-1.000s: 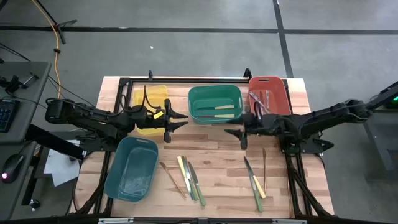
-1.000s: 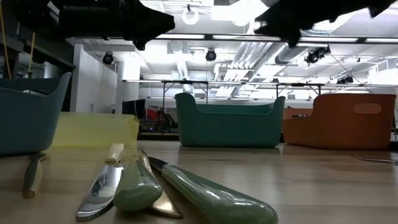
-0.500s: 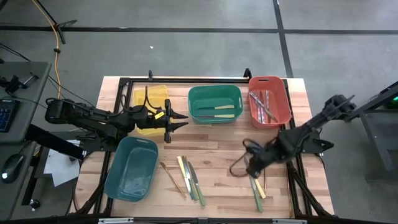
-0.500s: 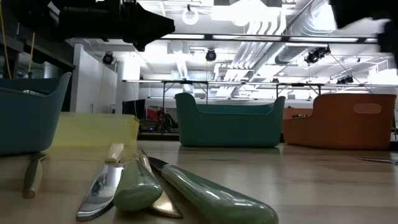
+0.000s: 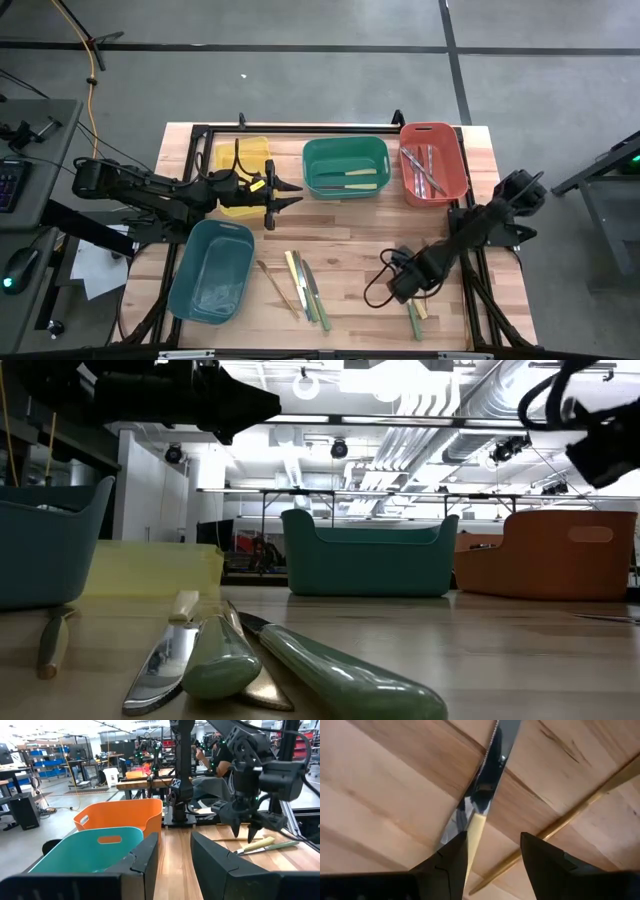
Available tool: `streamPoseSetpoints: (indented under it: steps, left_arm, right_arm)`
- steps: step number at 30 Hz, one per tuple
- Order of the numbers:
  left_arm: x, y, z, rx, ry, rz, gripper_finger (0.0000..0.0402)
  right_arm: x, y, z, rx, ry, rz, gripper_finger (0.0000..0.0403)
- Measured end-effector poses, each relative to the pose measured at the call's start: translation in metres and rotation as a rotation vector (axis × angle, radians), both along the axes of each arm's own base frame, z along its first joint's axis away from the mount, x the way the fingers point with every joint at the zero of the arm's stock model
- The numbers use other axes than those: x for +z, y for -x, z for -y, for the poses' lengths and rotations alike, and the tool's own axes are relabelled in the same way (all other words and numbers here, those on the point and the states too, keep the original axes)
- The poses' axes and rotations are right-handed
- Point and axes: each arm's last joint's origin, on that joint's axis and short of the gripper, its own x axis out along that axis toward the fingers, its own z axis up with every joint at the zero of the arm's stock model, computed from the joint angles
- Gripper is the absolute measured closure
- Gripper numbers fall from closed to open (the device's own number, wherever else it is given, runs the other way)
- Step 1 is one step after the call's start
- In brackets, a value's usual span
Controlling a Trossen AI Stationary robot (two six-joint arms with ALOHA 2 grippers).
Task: Sort silverware by color (type)
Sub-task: Put the yellow knife into the green bin
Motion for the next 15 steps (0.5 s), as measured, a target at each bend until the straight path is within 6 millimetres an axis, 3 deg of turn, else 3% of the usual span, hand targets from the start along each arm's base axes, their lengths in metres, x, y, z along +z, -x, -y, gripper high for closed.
streamPoseSetpoints:
  steps: [15]
  left_arm:
    - [0.0, 0.0, 0.0, 0.0, 0.0, -0.001, 0.03]
  right_arm:
    - [-0.023, -0.007, -0.008, -0.004, 0.001, -0.044, 0.0237]
